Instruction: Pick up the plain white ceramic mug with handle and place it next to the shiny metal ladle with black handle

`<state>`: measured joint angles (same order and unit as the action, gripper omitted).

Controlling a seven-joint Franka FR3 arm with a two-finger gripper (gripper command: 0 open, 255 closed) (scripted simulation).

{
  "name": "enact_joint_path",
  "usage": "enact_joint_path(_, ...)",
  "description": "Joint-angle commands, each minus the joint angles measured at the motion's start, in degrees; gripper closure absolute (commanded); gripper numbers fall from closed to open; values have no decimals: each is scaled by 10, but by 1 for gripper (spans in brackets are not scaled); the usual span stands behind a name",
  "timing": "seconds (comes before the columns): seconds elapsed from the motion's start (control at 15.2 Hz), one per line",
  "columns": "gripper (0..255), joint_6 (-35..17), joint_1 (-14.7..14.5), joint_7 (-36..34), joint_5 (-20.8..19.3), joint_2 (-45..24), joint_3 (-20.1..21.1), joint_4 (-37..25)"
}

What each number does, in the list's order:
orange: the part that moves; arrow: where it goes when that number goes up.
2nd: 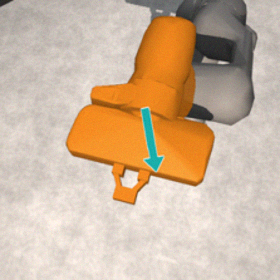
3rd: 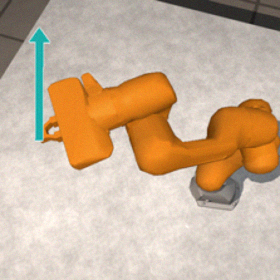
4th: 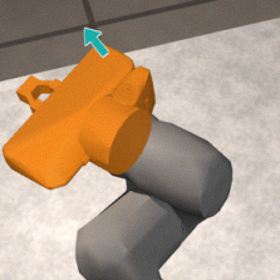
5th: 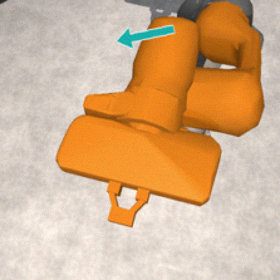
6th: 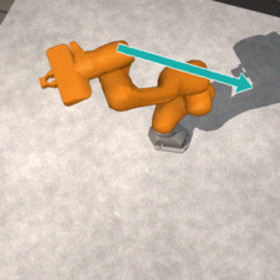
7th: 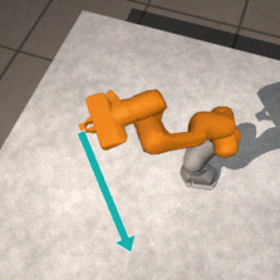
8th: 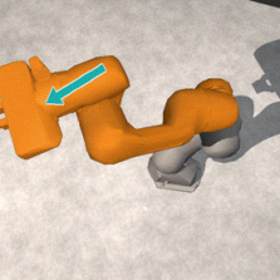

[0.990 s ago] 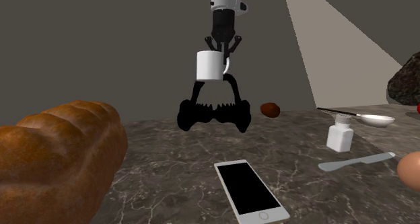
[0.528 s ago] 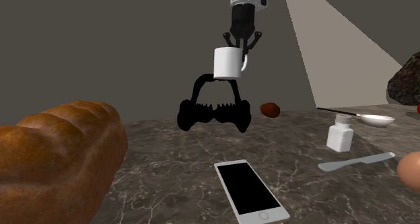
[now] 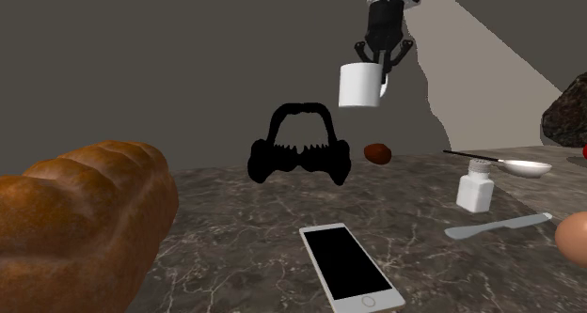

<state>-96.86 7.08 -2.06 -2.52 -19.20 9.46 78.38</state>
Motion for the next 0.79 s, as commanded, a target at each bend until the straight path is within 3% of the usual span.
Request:
enact_joint_path(0.0,255,-6,18,26,3,4,-8,10)
enact_joint_path(0.73,255,21,105,155,11,-45,-49,-67)
